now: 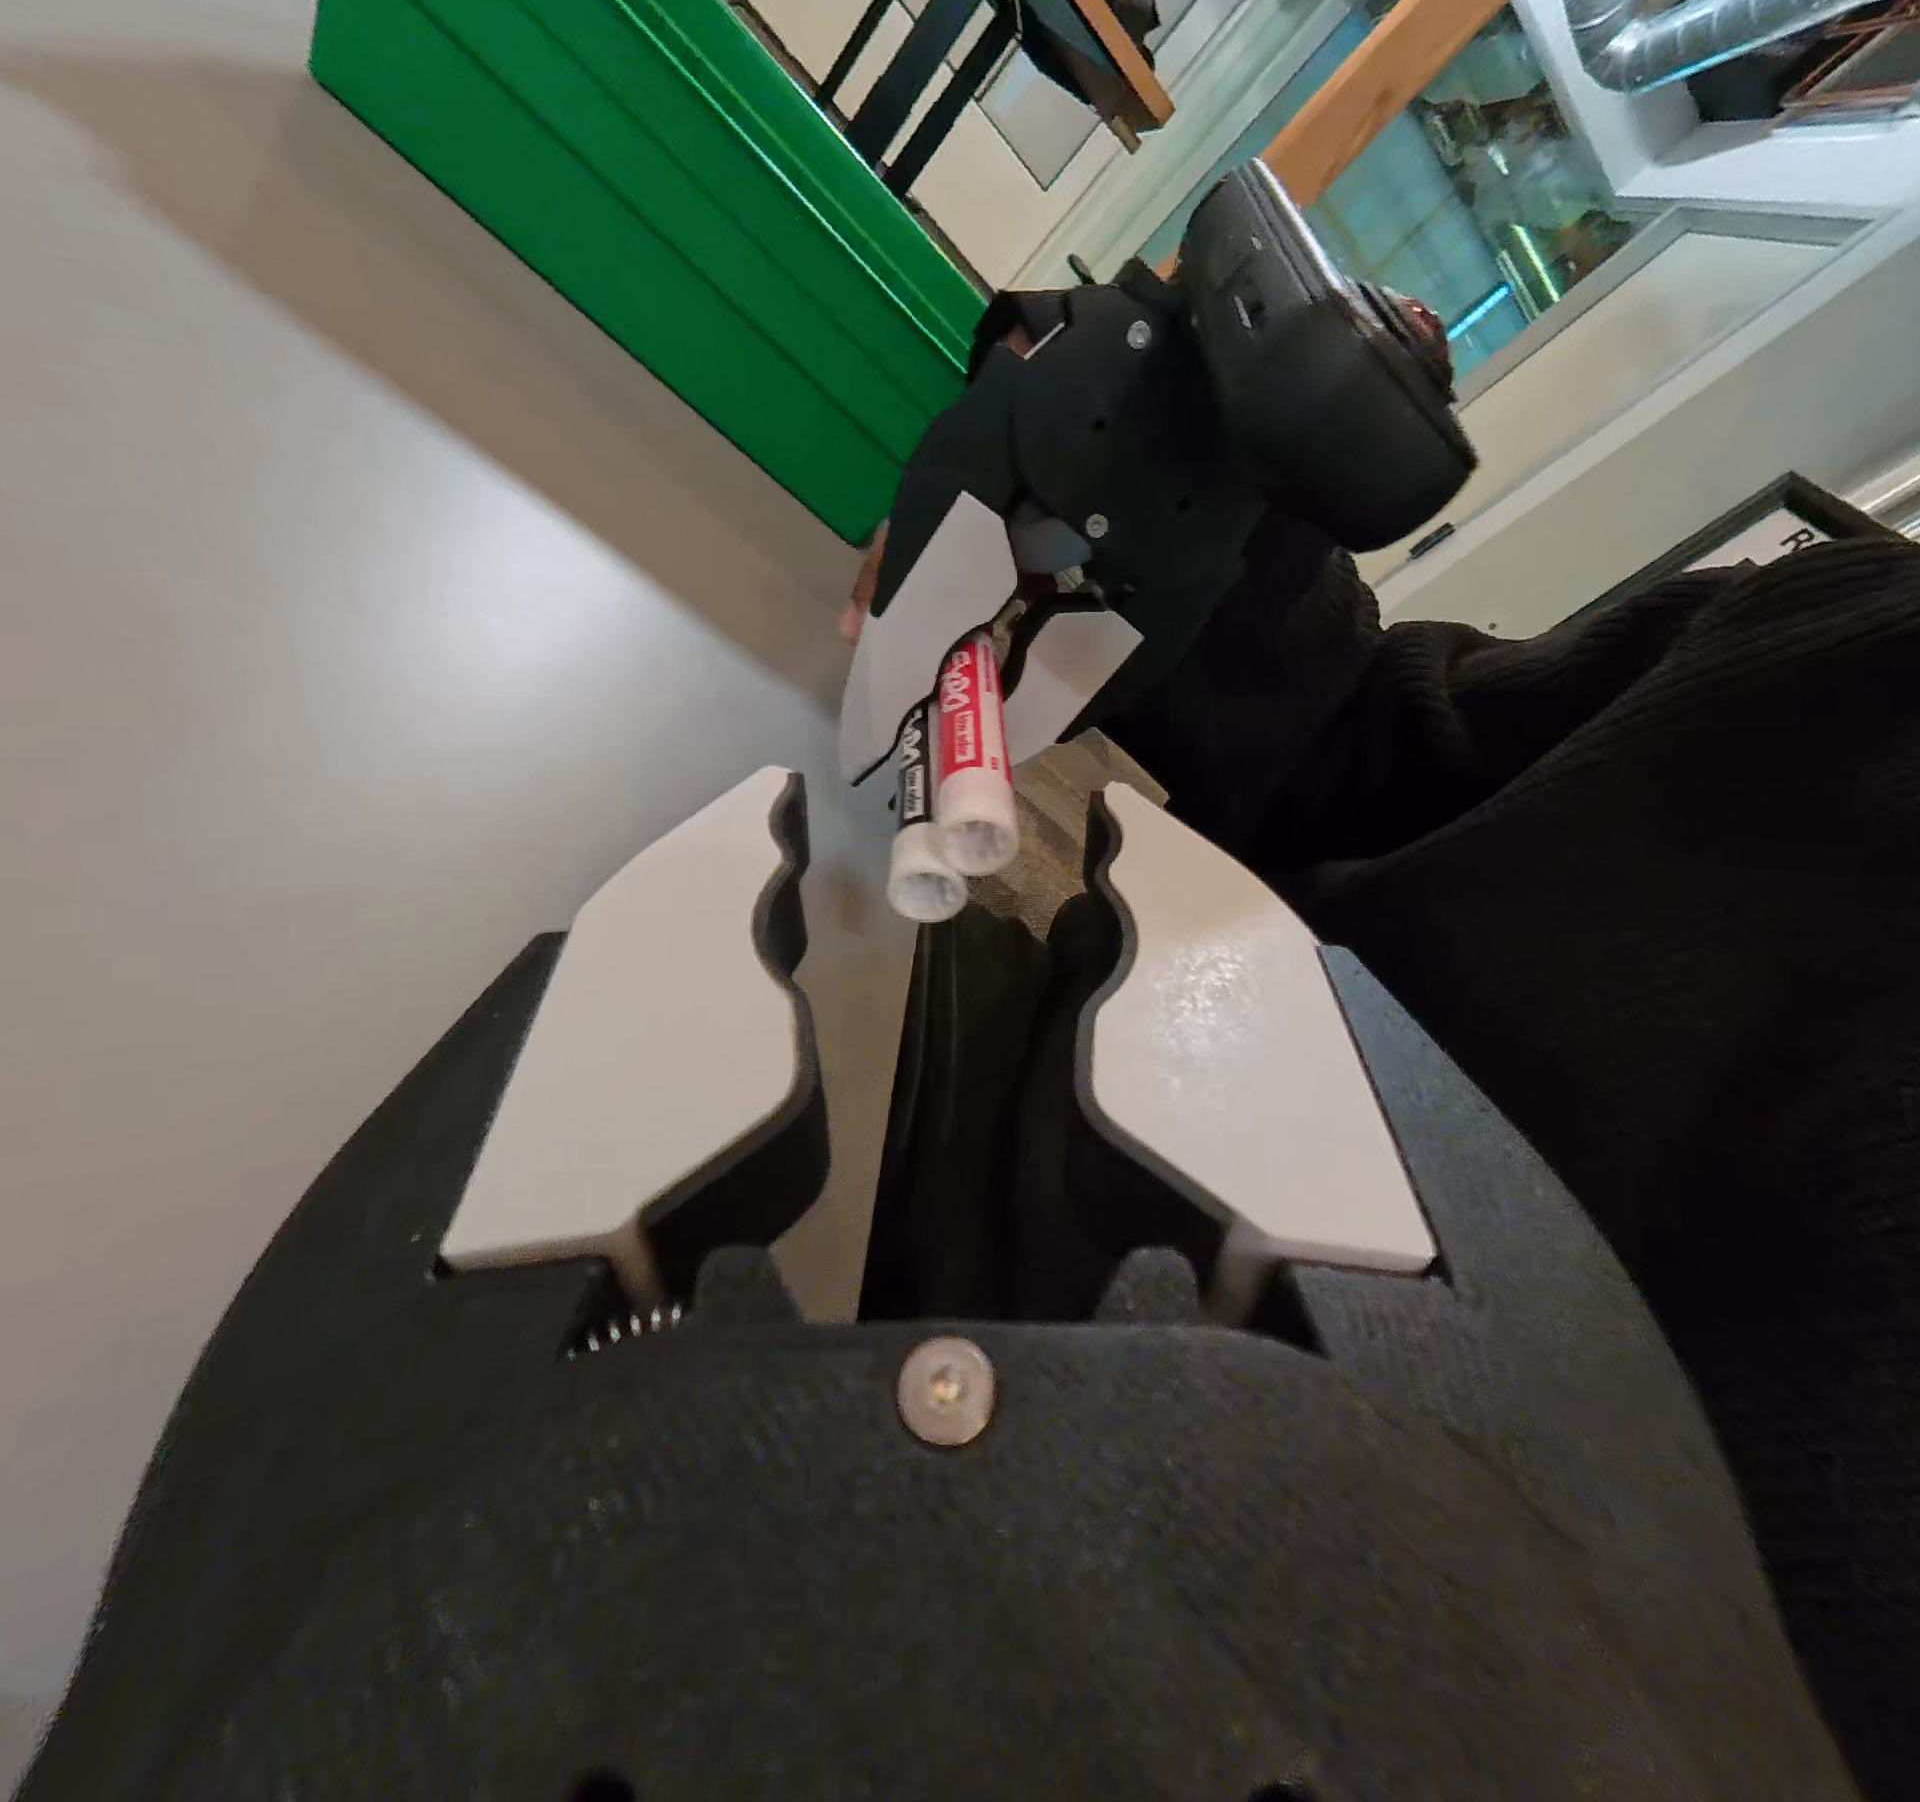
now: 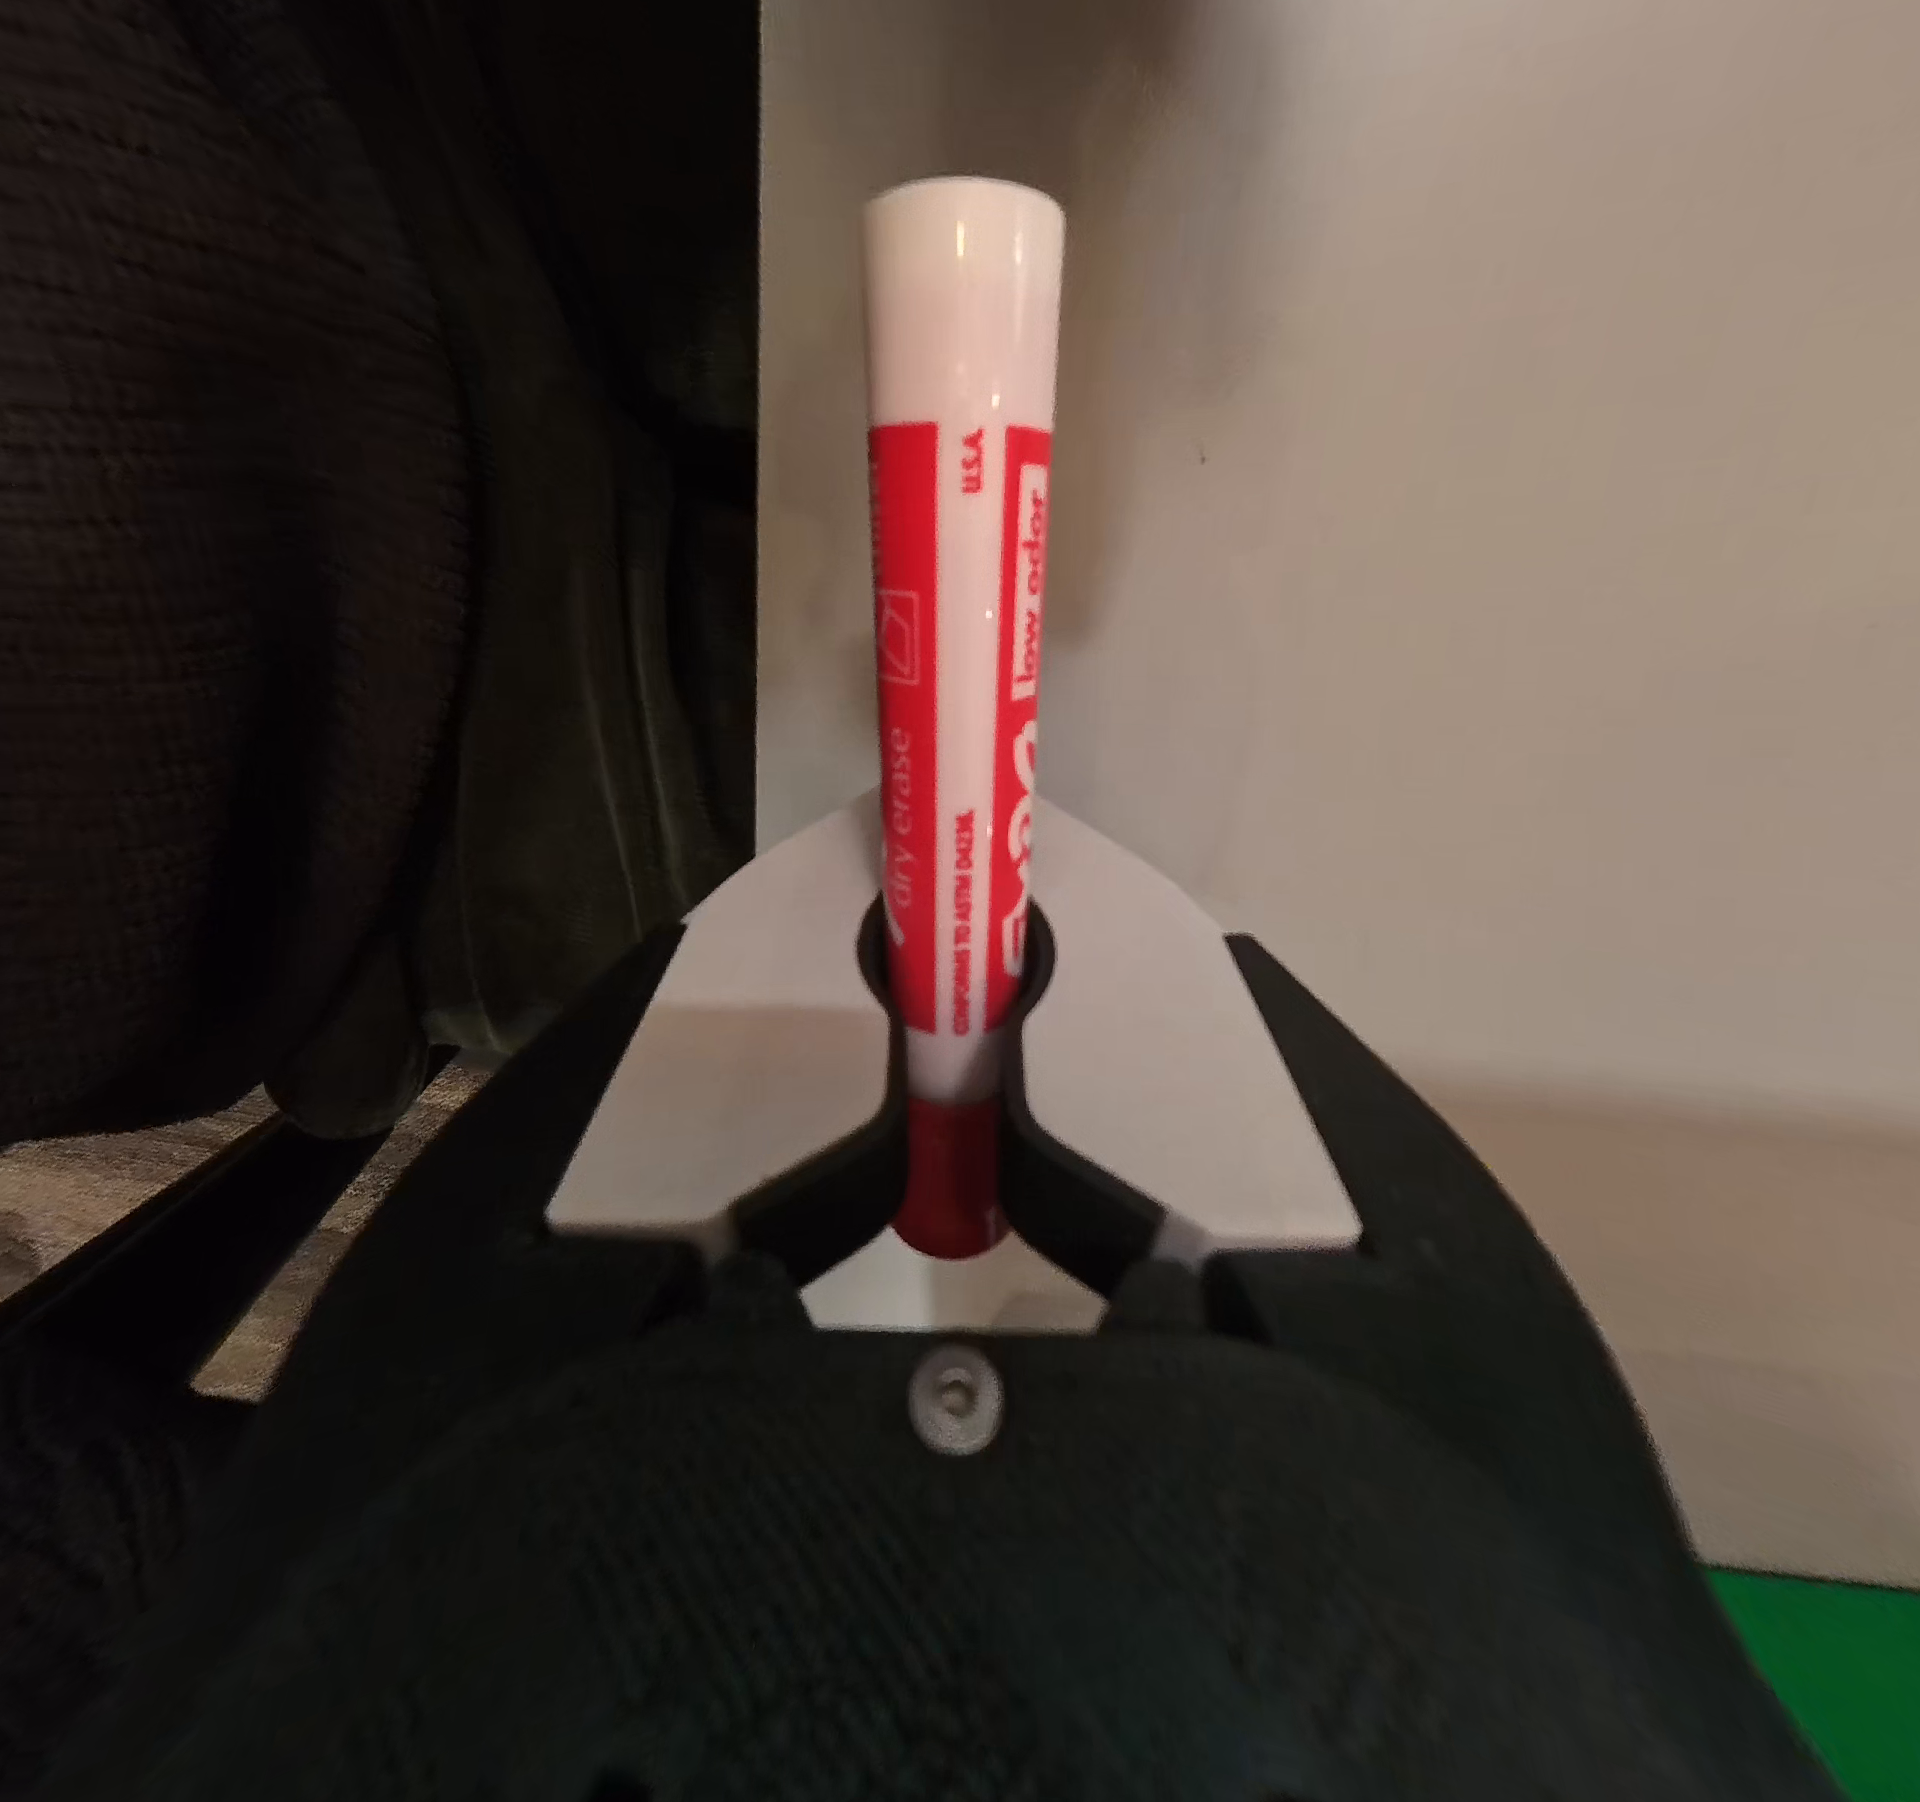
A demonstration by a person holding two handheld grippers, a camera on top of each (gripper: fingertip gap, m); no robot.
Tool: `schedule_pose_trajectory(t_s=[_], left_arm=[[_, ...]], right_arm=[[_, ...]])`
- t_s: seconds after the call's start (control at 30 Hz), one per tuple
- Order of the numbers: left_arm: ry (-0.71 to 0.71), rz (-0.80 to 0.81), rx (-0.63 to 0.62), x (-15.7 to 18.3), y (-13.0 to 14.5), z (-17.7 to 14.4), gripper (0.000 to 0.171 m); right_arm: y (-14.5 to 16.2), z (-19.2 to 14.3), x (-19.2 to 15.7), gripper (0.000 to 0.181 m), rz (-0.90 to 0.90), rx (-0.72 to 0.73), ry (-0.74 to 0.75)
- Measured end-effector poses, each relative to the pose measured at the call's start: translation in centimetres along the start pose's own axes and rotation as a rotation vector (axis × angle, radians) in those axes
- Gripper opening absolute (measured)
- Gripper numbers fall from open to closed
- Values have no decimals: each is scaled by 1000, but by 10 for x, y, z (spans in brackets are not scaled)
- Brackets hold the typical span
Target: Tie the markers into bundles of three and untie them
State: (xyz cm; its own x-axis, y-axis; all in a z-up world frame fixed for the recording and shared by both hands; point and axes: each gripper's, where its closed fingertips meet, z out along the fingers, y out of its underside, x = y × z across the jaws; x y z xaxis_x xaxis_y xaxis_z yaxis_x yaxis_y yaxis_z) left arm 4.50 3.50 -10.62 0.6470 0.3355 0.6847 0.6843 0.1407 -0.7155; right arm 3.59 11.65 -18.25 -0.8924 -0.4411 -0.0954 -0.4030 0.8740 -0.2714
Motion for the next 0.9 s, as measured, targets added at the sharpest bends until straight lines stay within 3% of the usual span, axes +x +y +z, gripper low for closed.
schedule_pose_trajectory(t_s=[0.6,0.73,0.9], left_arm=[[-19,-91,-68,-10,12,3,61],[-21,-113,-178,-7,29,7,73],[131,-244,-421,21,63,11,87]], right_arm=[[-9,3,-6,14,-42,-12,-7],[-5,1,-3,14,-55,-30,5],[11,-7,-2,13,-155,-143,-8]])
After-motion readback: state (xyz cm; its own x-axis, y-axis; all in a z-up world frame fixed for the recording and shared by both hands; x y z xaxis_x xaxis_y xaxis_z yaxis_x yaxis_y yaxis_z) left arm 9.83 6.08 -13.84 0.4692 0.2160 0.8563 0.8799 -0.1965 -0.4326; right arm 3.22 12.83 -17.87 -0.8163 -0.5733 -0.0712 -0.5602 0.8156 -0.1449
